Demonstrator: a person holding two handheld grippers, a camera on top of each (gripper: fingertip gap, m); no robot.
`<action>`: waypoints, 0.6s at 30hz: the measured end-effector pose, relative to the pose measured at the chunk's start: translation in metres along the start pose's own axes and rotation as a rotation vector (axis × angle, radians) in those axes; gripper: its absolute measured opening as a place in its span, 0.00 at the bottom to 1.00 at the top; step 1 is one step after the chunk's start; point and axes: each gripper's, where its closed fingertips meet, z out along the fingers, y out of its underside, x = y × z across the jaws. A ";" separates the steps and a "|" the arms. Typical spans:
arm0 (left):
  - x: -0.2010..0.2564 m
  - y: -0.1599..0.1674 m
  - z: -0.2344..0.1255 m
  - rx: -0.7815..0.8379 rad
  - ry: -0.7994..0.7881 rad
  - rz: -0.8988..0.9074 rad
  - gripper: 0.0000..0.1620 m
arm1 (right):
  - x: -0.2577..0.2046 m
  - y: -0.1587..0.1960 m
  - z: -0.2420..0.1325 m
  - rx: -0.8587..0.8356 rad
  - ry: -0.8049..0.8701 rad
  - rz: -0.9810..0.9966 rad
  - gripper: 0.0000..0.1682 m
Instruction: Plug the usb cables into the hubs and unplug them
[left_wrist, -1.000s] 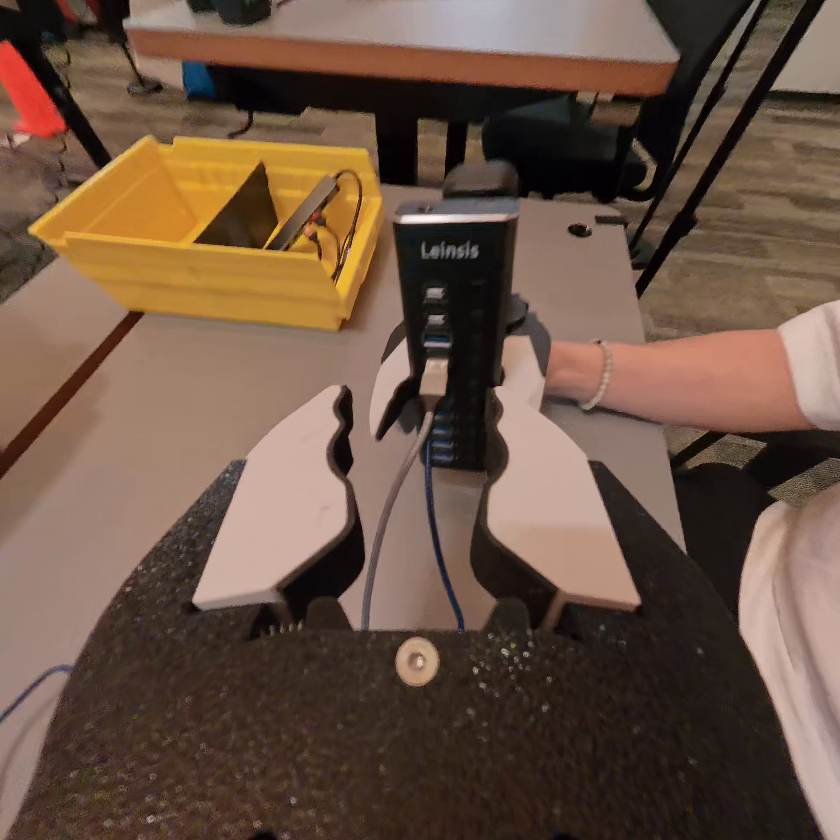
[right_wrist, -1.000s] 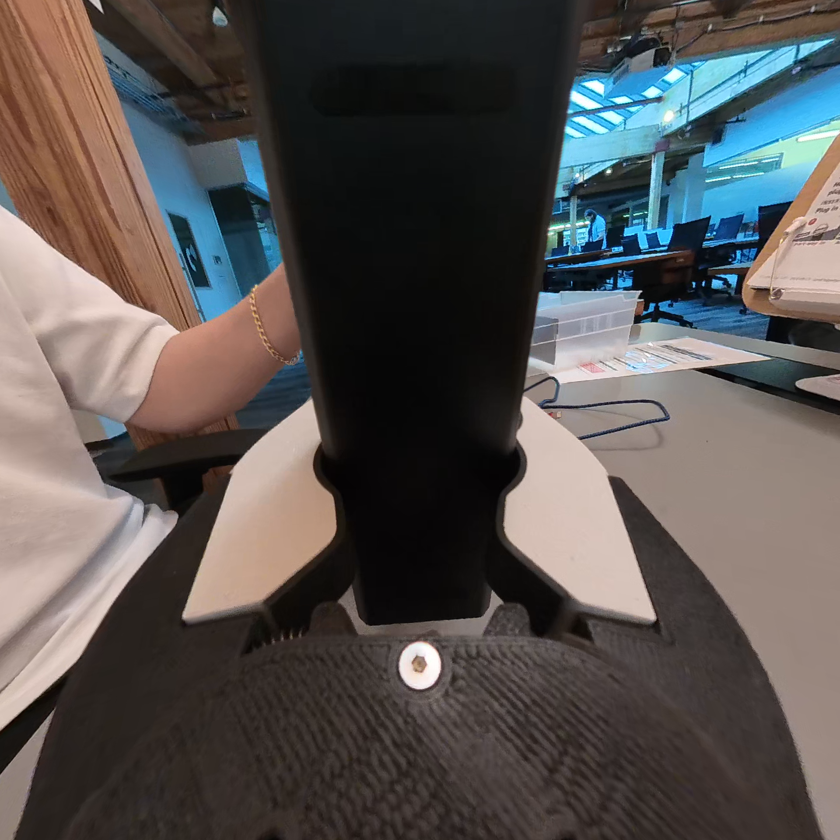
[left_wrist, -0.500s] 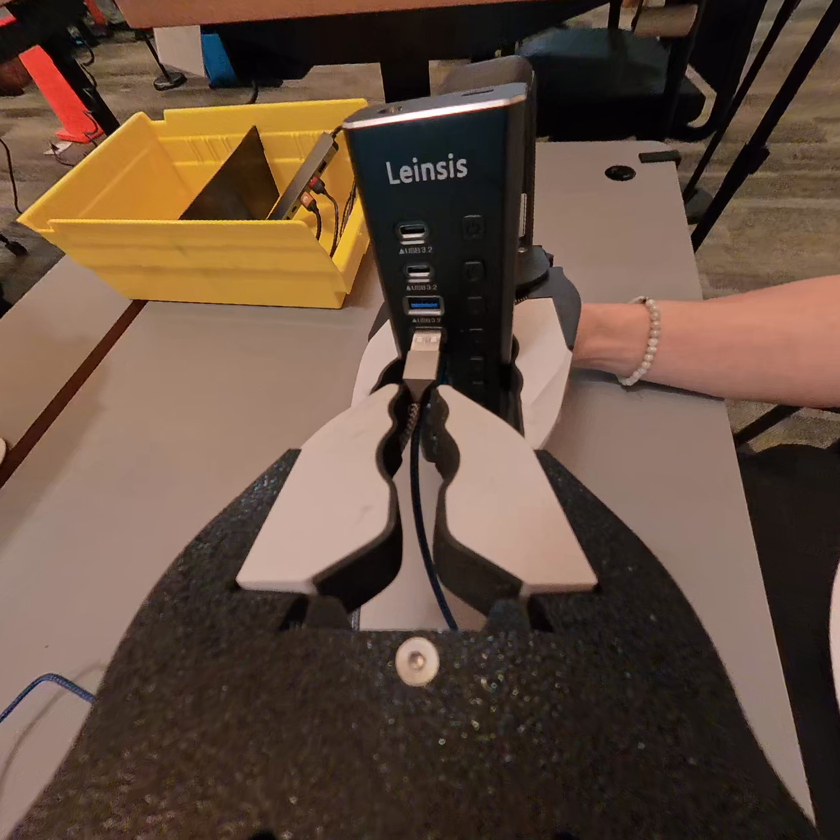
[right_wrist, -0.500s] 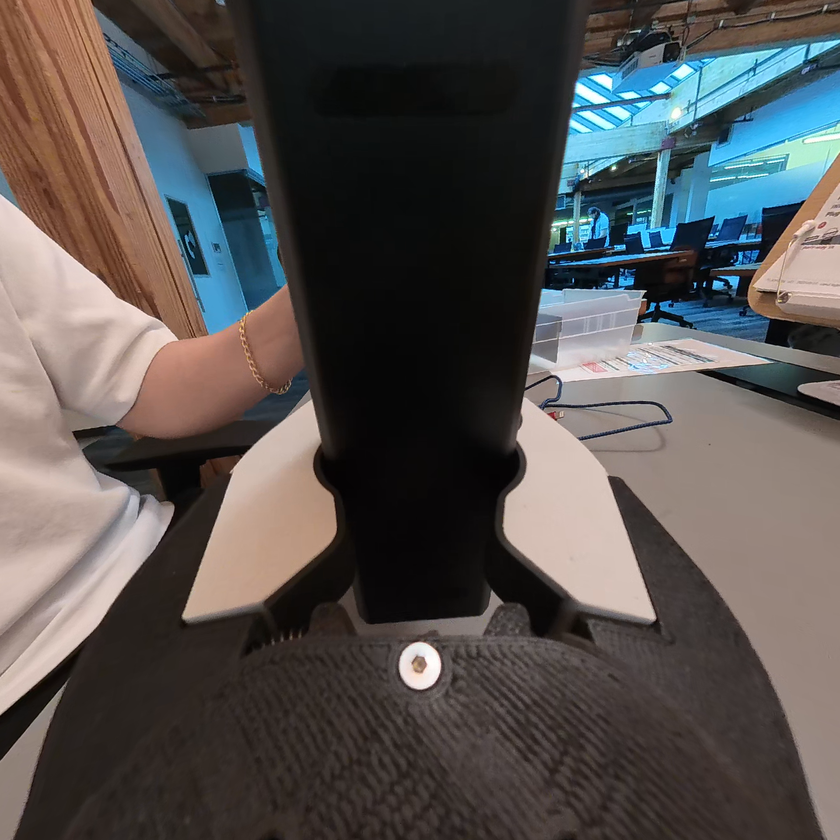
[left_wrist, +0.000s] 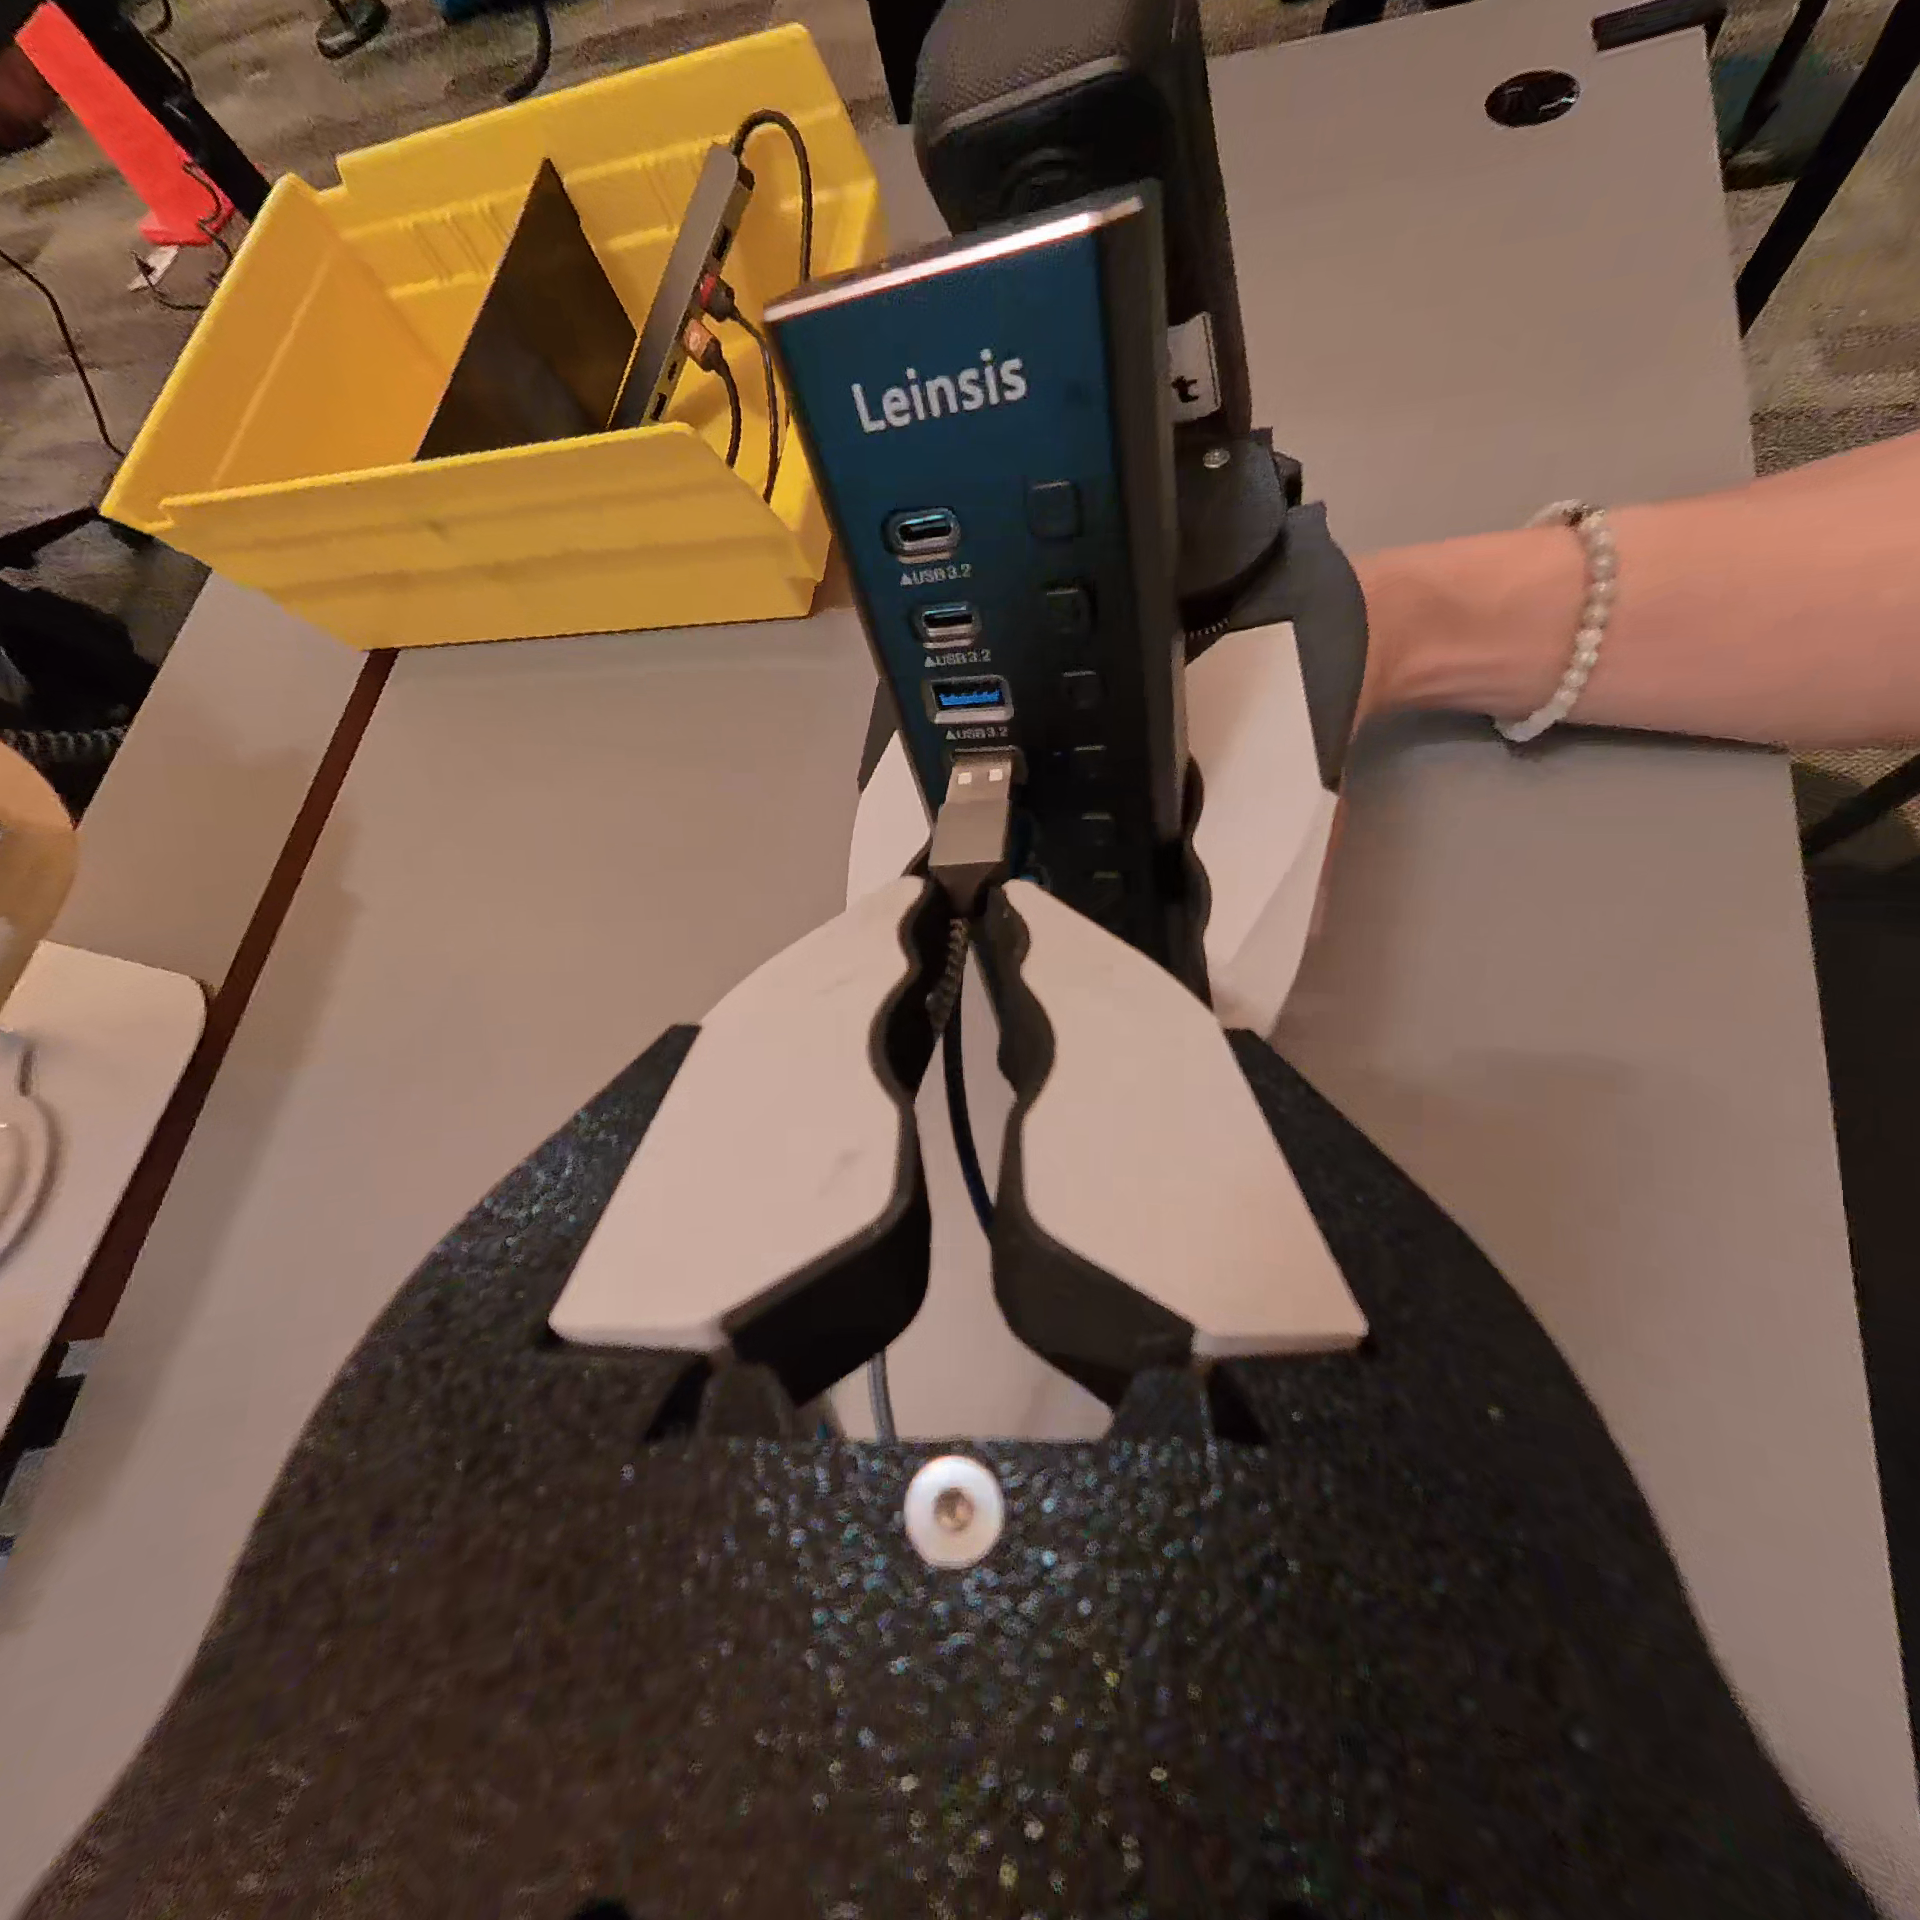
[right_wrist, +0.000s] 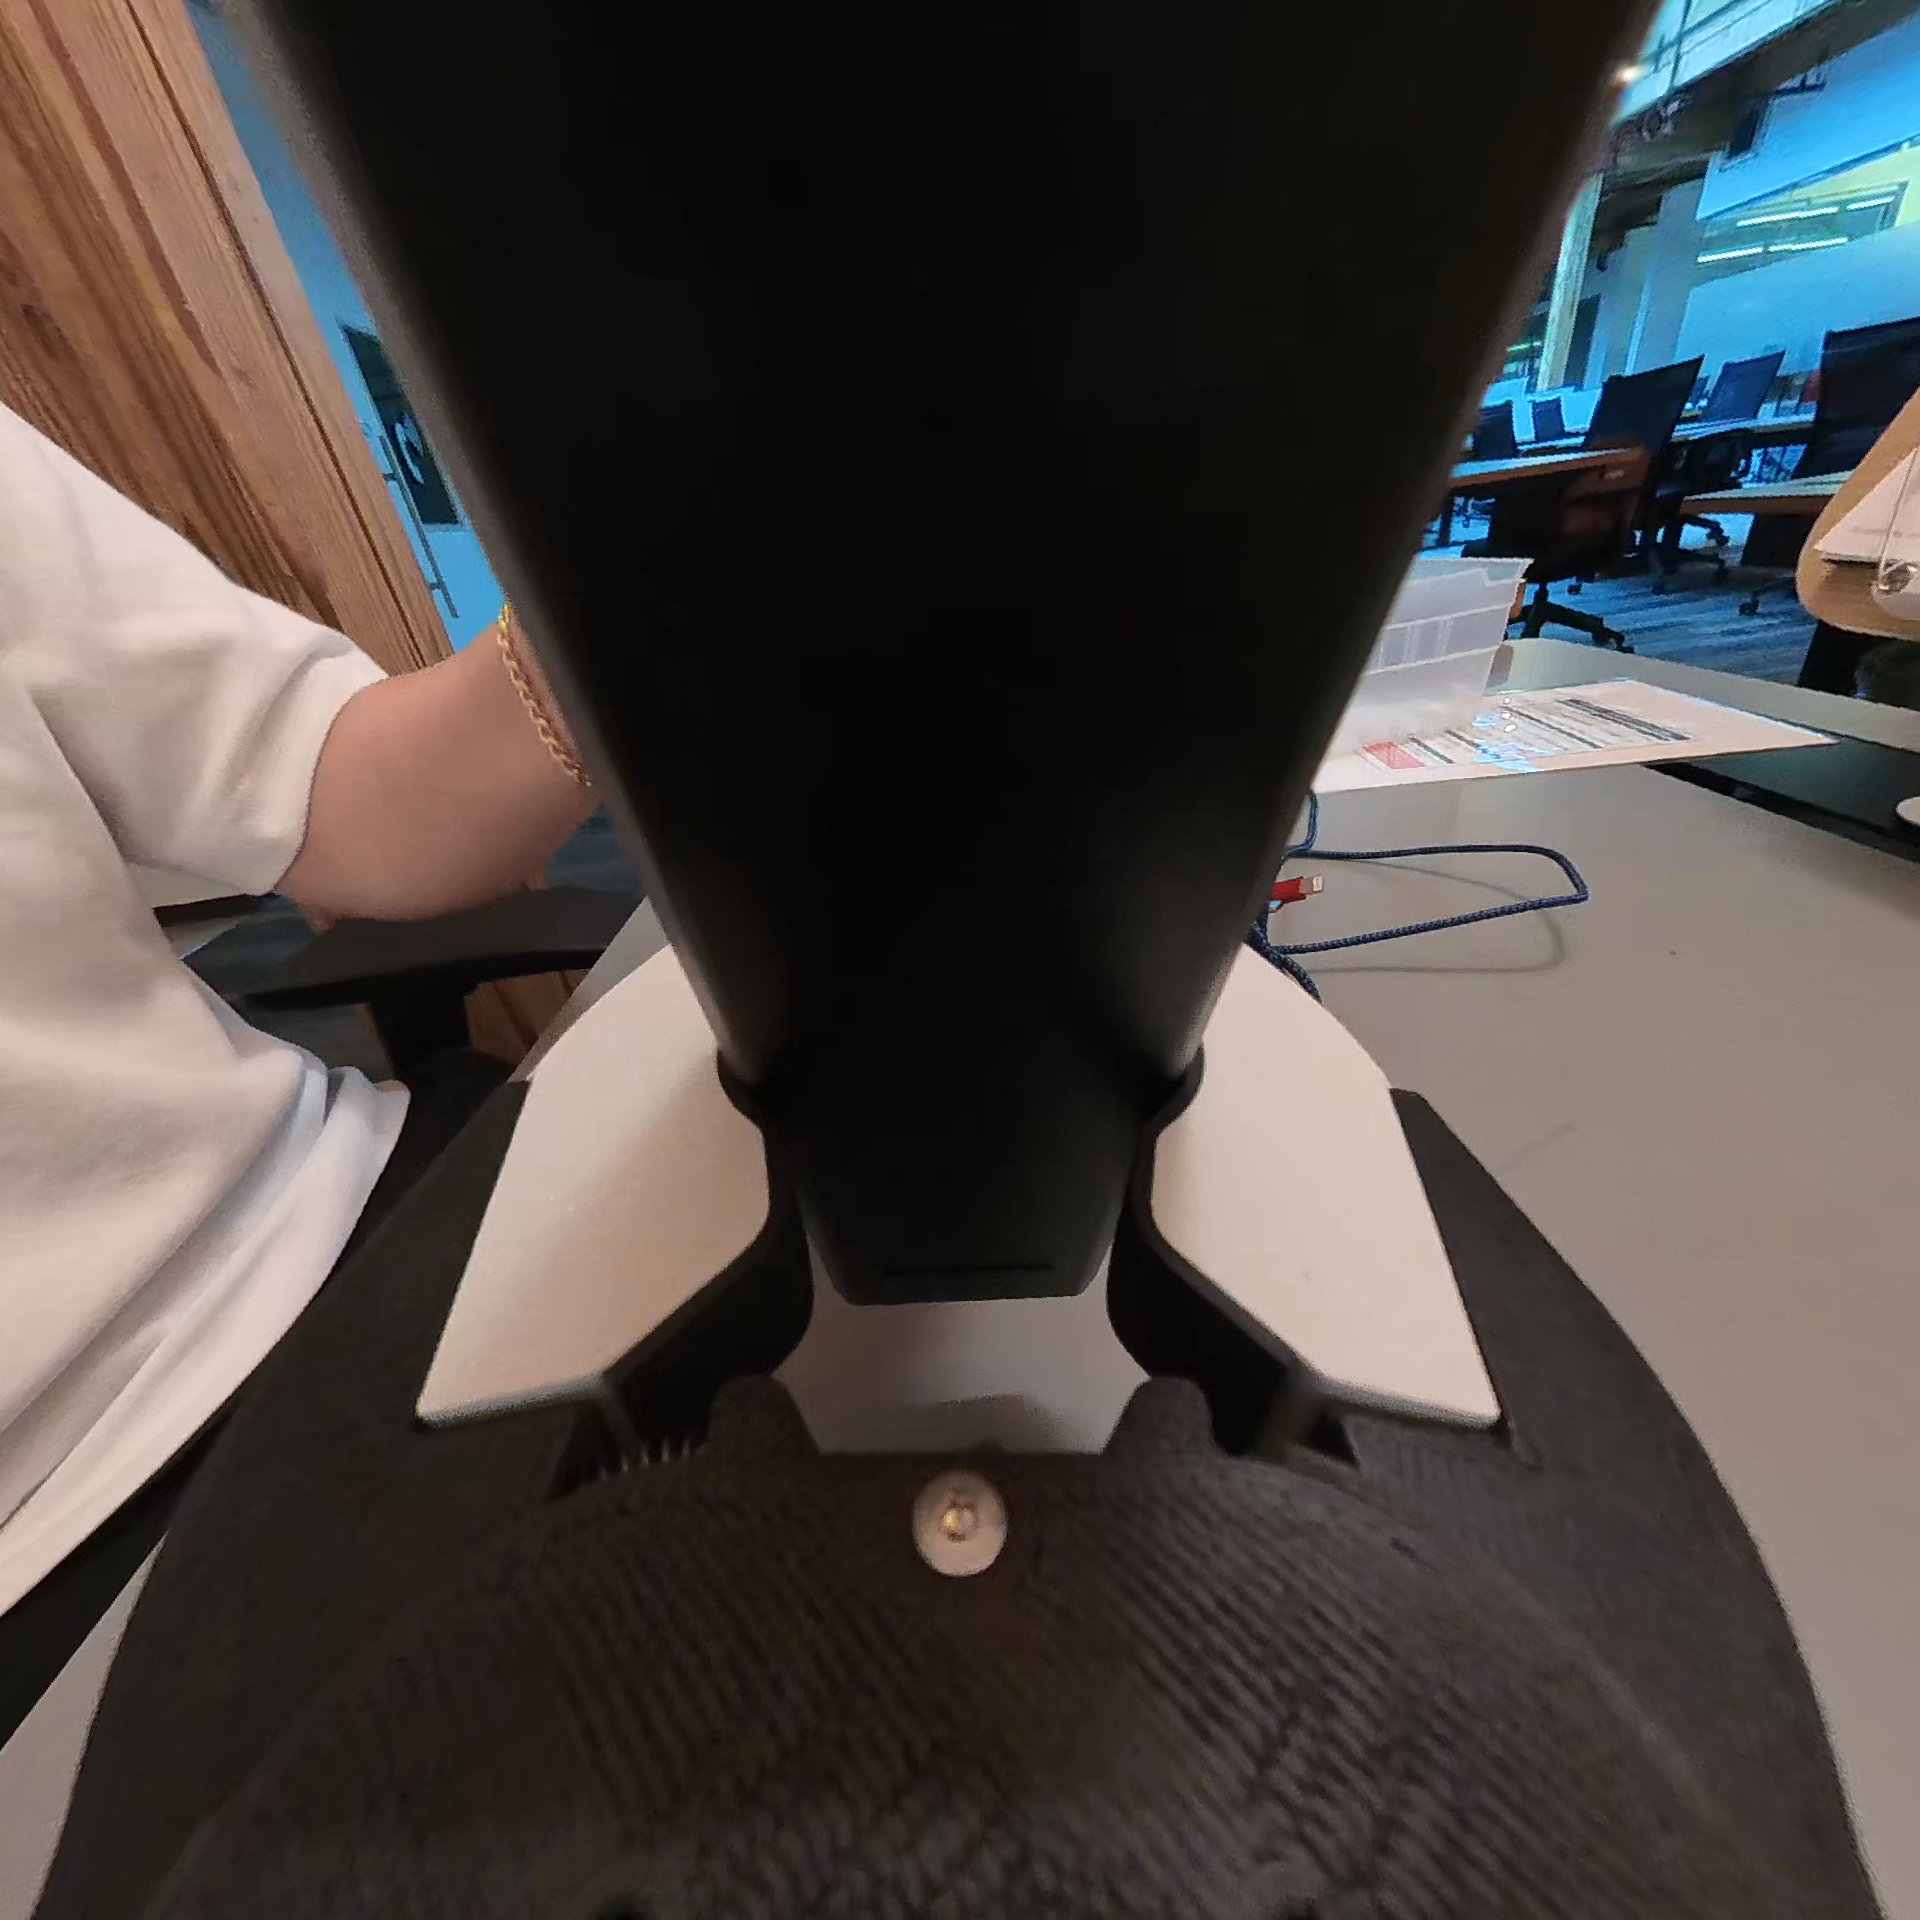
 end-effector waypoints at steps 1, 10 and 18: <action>0.000 -0.001 0.000 0.004 0.003 0.005 0.04 | 0.000 -0.001 -0.001 0.007 0.000 -0.001 0.43; 0.002 0.004 -0.002 -0.080 0.100 -0.050 0.04 | -0.002 0.004 0.004 -0.034 -0.015 -0.002 0.43; 0.003 -0.001 -0.002 -0.126 0.141 0.036 0.04 | -0.004 0.002 0.002 -0.013 -0.020 -0.015 0.43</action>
